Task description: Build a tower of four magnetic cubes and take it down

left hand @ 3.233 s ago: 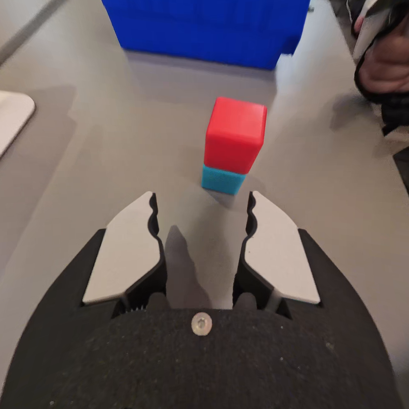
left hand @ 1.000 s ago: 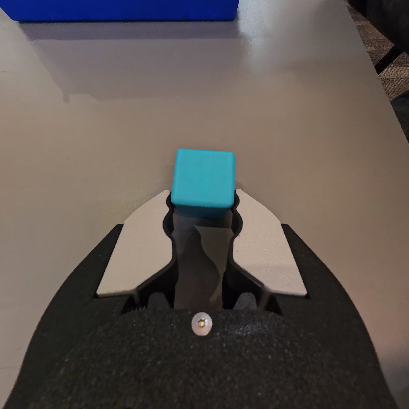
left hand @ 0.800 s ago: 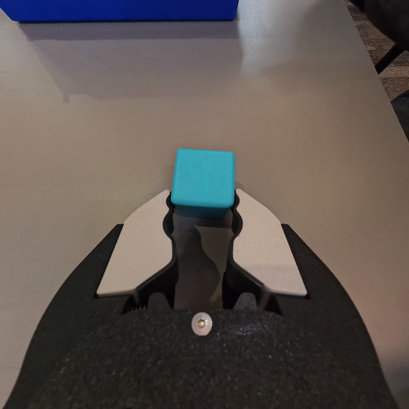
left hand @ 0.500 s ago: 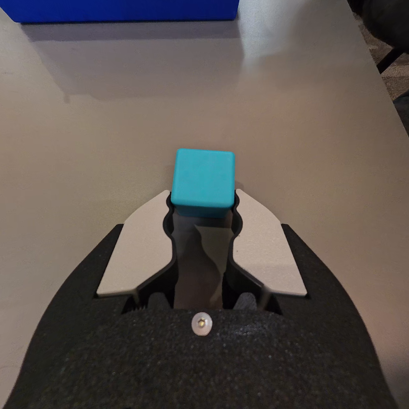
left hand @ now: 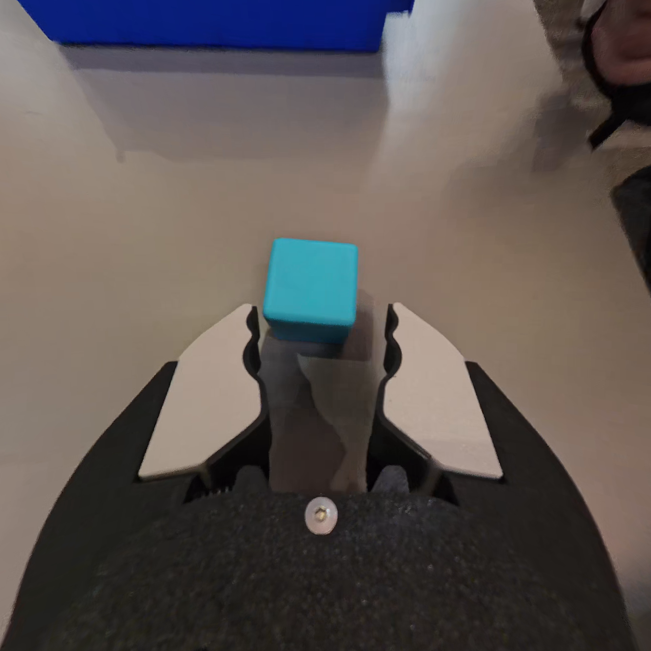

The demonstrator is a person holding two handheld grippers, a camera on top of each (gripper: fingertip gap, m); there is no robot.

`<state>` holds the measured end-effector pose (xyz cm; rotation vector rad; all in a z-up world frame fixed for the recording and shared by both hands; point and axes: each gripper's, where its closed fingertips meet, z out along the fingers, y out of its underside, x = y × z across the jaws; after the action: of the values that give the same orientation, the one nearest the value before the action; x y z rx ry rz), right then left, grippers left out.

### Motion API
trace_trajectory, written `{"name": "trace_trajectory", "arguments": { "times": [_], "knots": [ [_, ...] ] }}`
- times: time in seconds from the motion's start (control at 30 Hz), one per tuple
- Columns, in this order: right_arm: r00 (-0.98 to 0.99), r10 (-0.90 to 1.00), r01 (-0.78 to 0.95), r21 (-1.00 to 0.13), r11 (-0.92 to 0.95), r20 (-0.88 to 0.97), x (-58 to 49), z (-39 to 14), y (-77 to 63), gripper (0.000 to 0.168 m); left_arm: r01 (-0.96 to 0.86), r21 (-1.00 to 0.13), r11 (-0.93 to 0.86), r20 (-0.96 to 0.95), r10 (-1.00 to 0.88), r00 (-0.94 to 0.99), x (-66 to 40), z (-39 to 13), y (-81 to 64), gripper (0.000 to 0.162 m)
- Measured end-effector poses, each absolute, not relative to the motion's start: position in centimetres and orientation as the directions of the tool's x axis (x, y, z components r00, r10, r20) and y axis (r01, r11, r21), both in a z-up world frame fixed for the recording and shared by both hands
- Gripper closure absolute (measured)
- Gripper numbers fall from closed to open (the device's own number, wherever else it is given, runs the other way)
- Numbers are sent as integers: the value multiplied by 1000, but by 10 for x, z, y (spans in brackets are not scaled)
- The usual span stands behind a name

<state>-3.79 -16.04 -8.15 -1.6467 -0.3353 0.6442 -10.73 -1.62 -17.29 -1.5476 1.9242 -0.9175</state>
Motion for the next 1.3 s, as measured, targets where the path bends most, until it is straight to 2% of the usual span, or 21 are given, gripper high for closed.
{"name": "trace_trajectory", "arguments": {
  "times": [0.07, 0.17, 0.27, 0.33, 0.43, 0.53, 0.7, 0.8, 0.9, 0.97, 1.07, 1.13, 1.23, 1.3],
  "knots": [
    [822, 556, -61, -989, -134, -126, -41, -82, -162, 118, -570, -819, 67, 28, -987, -156, -111, -150, -13, 89],
    [846, 524, 12, -981, -195, -94, -35, -103, -160, 118, -417, -906, -67, 36, -996, 82, -121, -99, 1, 105],
    [878, 478, 85, -981, -176, -9, -21, -106, -158, 118, -208, -948, -243, 146, -907, 396, -145, -66, 7, 96],
    [888, 459, 87, -974, -209, -19, -12, -112, -159, 117, -122, -940, -317, 199, -806, 558, -172, -70, -9, 99],
    [902, 431, 90, -968, -235, -21, -3, -116, -160, 117, -69, -952, -299, 164, -687, 708, -209, -90, -50, 104],
    [897, 440, 89, -963, -256, -34, -5, -121, -160, 117, -88, -962, -258, 106, -651, 751, -223, -109, -84, 106],
    [875, 484, 153, -945, -289, -6, -22, -132, -157, 115, -101, -975, -196, 81, -744, 663, -217, -90, -104, 107],
    [845, 534, 242, -915, -323, 35, -38, -123, -142, 111, -53, -974, -219, 124, -718, 685, -229, -96, -97, 110],
    [749, 653, 447, -810, -379, 107, -64, -120, -116, 106, 2, -975, -224, 167, -721, 673, -237, -91, -95, 110],
    [664, 714, 610, -713, -347, 222, -77, -121, -80, 106, -4, -981, -196, 141, -718, 682, -242, -89, -91, 110],
    [532, 792, 796, -497, -346, 300, -91, -133, -24, 104, -18, -983, -185, 121, -710, 693, -248, -90, -87, 110],
    [442, 875, 851, -400, -341, 195, -110, -143, -11, 104, -7, -982, -188, 132, -714, 687, -250, -89, -87, 110],
    [363, 923, 925, -170, -340, 129, -105, -165, -1, 106, -22, -983, -183, 118, -719, 685, -253, -91, -87, 110],
    [322, 943, 944, -99, -314, 88, -105, -177, -3, 112, -31, -982, -188, 117, -727, 677, -253, -93, -88, 110]
  ]
}}
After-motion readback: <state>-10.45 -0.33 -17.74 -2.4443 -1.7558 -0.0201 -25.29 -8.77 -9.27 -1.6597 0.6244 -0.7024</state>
